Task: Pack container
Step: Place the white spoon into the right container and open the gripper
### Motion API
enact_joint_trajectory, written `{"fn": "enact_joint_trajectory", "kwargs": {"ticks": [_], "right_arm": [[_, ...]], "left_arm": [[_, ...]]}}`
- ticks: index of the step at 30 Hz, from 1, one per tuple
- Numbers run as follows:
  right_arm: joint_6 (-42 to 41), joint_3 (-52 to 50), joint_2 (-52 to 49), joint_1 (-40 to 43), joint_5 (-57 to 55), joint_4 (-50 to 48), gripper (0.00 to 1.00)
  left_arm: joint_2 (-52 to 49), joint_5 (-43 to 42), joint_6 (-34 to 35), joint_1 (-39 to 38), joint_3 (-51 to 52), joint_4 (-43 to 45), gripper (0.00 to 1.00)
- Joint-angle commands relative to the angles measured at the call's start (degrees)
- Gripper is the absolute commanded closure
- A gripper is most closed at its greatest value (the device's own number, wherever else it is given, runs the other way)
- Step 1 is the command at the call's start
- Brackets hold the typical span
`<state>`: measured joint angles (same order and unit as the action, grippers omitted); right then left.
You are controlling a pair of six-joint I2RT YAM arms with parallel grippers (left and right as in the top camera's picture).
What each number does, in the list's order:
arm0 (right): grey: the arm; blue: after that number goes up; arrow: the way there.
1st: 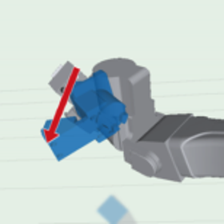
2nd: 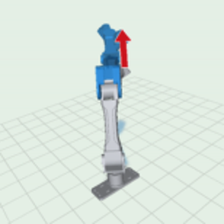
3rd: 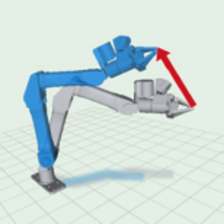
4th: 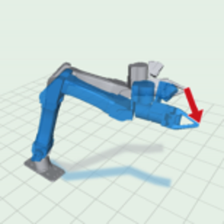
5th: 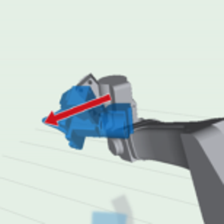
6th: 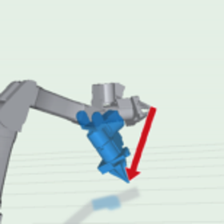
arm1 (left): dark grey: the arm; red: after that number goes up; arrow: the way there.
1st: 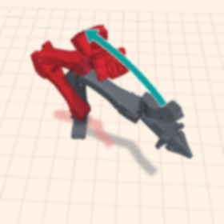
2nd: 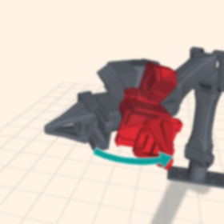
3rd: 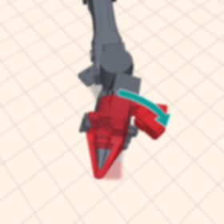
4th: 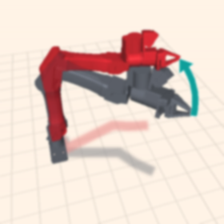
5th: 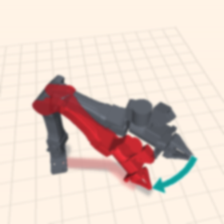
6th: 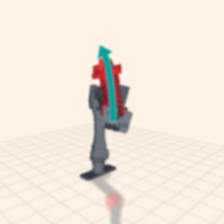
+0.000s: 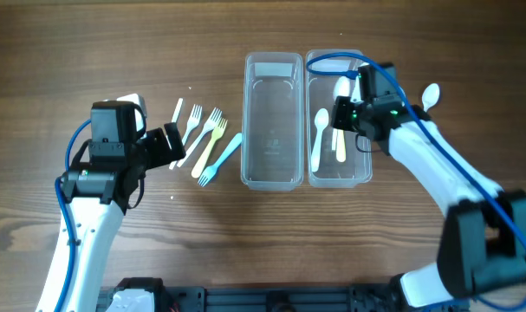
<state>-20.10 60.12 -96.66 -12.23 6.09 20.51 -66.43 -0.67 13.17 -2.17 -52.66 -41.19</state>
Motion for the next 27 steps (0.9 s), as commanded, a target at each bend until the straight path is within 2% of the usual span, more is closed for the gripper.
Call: {"fn": "enact_joint_trajectory", "kwargs": {"ticks": [1,3,7,12,15,19,21,27], "right_arm": [[7.43,0.20,-1.03,-0.15,3.37,-1.84,0.72],[8.13,0.98,0.15,-0.11,3.32,-0.81,0.65],[8.11,4.44,7.41,-0.07,2.95,2.86,0.62],[8.09,5.90,20.46,2.99,-11.87,3.93,0.57],[8.15,5.88,23.80,8.87,-18.62,6.93,0.56],[7.34,4.26,18.27,17.73,-16.92,8.85,0.57],[4.48,3.96,12.17,21.29,-14.58,8.83,0.57],[2.84,5.03,-6.12,27.19,-6.56,5.97,0.61]], "left_arm": [[-0.11,0.55,-0.94,0.33,-1.07,-0.04,0.00],[-0.11,0.55,-0.94,0.33,-1.07,-0.02,0.00],[-0.11,0.55,-0.94,0.33,-1.07,-0.02,0.00],[-0.11,0.55,-0.94,0.33,-1.07,-0.02,0.00],[-0.11,0.55,-0.94,0.33,-1.07,-0.02,0.00],[-0.11,0.55,-0.94,0.33,-1.07,-0.02,0.00],[-0.11,0.55,-0.94,0.33,-1.07,-0.02,0.00],[-0.11,0.55,-0.94,0.33,-1.07,-0.04,0.00]]}}
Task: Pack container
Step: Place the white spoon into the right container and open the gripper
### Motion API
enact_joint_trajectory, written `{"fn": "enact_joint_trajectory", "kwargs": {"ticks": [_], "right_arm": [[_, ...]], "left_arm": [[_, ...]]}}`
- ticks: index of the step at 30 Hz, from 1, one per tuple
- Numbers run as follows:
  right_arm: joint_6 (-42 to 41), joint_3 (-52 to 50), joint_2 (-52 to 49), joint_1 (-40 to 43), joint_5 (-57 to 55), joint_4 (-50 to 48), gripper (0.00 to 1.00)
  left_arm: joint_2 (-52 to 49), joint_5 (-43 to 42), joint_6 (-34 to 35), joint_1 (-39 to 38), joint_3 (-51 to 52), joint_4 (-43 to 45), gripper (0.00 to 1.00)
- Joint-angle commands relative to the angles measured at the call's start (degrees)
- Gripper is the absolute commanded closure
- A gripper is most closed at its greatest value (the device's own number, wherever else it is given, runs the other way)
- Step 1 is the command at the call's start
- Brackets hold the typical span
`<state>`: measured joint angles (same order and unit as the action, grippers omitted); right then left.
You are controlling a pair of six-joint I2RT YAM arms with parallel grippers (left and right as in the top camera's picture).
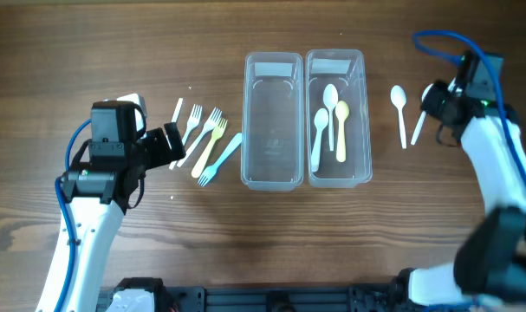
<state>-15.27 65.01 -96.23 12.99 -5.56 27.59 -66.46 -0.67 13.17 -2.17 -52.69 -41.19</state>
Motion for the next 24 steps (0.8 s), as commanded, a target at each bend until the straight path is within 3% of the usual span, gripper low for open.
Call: {"fn": "enact_joint_trajectory", "kwargs": {"ticks": [1,6,16,24], "right_arm": [[-2.16,0.57,-8.92,2.62,5.55,-1.68,0.61],[-2.78,0.94,-14.56,3.87,5.68,-4.48,0.60],[-1.25,0.94,-14.91,3.87,6.88,-7.17,0.61],[-1.42,0.94,-14.95,3.87,6.93,-6.82,0.67]], "left_arm": [[-0.09,0.55,-0.94,0.33,-1.05,-0.02,0.00],[-0.09,0.55,-0.94,0.33,-1.05,-0.02,0.00],[-0.09,0.55,-0.94,0.33,-1.05,-0.02,0.00],[-0.09,0.55,-0.94,0.33,-1.05,-0.02,0.00]]}}
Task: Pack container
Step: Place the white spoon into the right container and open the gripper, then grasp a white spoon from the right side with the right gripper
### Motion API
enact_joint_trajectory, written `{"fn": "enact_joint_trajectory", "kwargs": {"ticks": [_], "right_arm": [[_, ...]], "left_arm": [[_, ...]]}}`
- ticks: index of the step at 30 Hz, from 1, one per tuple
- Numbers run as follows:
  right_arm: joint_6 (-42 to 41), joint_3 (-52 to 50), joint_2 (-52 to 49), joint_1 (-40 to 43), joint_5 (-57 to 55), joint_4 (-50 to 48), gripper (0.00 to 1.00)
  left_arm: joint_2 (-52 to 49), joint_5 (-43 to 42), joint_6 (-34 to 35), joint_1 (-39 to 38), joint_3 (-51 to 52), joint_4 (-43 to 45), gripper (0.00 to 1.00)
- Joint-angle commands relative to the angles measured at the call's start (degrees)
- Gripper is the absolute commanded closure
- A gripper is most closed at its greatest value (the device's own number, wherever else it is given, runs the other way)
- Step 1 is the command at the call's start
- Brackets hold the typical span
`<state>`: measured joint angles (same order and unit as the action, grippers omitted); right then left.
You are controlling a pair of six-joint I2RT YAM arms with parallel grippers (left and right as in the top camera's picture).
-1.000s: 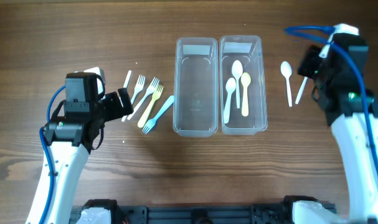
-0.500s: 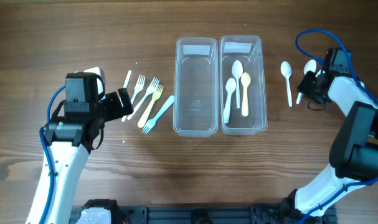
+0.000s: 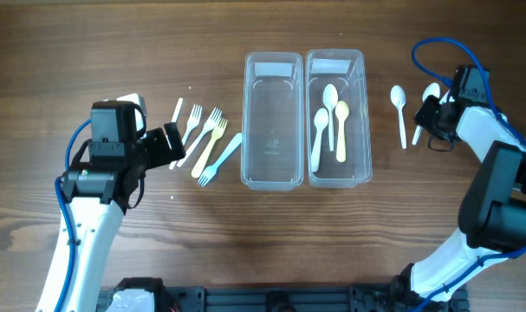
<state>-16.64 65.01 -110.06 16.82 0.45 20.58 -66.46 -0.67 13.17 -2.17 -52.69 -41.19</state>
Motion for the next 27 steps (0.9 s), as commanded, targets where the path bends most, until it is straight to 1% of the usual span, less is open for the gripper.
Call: {"fn": "enact_joint_trajectory", "kwargs": {"ticks": [1,13,19,21,25,27], "right_arm": [[-0.04,1.01,-1.11,0.04,0.94,0.22,0.67],[0.17,3.93,-1.49,0.02,1.55,4.28,0.66],[0.17,4.11,-6.84,-0.74,1.55,4.33,0.66],[0.22,4.11,-7.82,-1.14,1.51,4.57,0.67],[0.13,4.11,-8.90,-1.27,1.53,5.95,0.76],[0.11,4.11,-8.90,-1.27,1.53,6.99,0.78]], "left_arm": [[-0.09,0.55,-0.94,0.33,-1.05,-0.02,0.00],[-0.09,0.55,-0.94,0.33,-1.05,-0.02,0.00],[-0.09,0.55,-0.94,0.33,-1.05,-0.02,0.00],[-0.09,0.55,-0.94,0.33,-1.05,-0.02,0.00],[-0.09,0.55,-0.94,0.33,-1.05,-0.02,0.00],[-0.09,0.55,-0.94,0.33,-1.05,-0.02,0.00]]}}
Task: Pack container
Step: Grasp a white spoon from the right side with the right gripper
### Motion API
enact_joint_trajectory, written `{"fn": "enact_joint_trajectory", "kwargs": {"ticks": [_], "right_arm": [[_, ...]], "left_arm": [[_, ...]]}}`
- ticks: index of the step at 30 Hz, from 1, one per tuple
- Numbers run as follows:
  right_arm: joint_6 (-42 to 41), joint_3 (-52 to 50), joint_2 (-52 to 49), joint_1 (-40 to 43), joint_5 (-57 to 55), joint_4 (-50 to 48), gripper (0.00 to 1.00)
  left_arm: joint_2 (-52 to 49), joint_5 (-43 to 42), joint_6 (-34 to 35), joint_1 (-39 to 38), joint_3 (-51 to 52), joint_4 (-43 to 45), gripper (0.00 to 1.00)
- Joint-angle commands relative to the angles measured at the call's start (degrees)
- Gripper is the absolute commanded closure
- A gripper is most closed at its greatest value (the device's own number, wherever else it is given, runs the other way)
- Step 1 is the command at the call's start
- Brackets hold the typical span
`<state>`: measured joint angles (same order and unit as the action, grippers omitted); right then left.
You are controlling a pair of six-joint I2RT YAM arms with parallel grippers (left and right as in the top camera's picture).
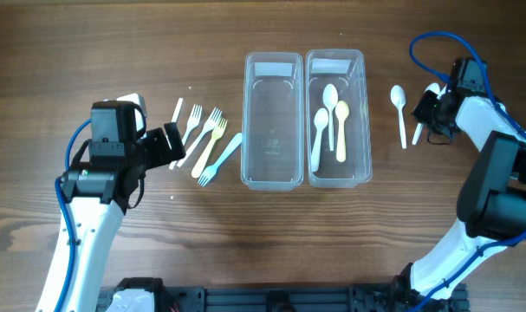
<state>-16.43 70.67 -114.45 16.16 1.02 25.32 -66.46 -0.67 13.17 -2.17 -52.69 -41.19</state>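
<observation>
Two clear containers stand side by side mid-table. The left container (pixel 272 169) is empty. The right container (pixel 338 173) holds two white spoons (pixel 320 130) and a yellow spoon (pixel 340 130). To its right lie a white spoon (pixel 399 108) and another white spoon (pixel 418 132), whose bowl end is under my right gripper (pixel 429 108). The view does not show how that gripper's fingers stand. Several forks (pixel 212 139), white, yellow and blue, lie left of the containers. My left gripper (pixel 173 145) is open just beside them, holding nothing.
Blue cable loops above the right arm (pixel 436 43). The left arm's body (pixel 98 165) stands at the left. Bare wooden table (pixel 271 234) lies in front of the containers.
My right gripper has shifted slightly up and left, and now covers the bowl end of the far-right white spoon. That spoon has not moved. The left arm is unchanged.
First my right gripper was over the right container with a white spoon at its tip. After that the spoon lay in the container beside two others, with the gripper out by the loose spoons at the right. It has stayed over the far-right spoon. The left arm never moved.
</observation>
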Motion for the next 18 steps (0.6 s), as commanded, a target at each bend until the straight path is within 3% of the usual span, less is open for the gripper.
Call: {"fn": "enact_joint_trajectory", "kwargs": {"ticks": [1,18], "right_arm": [[-0.17,-1.55,-4.50,-0.61,0.96,2.69,0.79],[-4.83,-1.57,-4.50,-0.61,-4.42,12.55,0.91]], "left_arm": [[-0.09,0.55,-0.94,0.33,-1.05,-0.02,0.00],[-0.09,0.55,-0.94,0.33,-1.05,-0.02,0.00]]}}
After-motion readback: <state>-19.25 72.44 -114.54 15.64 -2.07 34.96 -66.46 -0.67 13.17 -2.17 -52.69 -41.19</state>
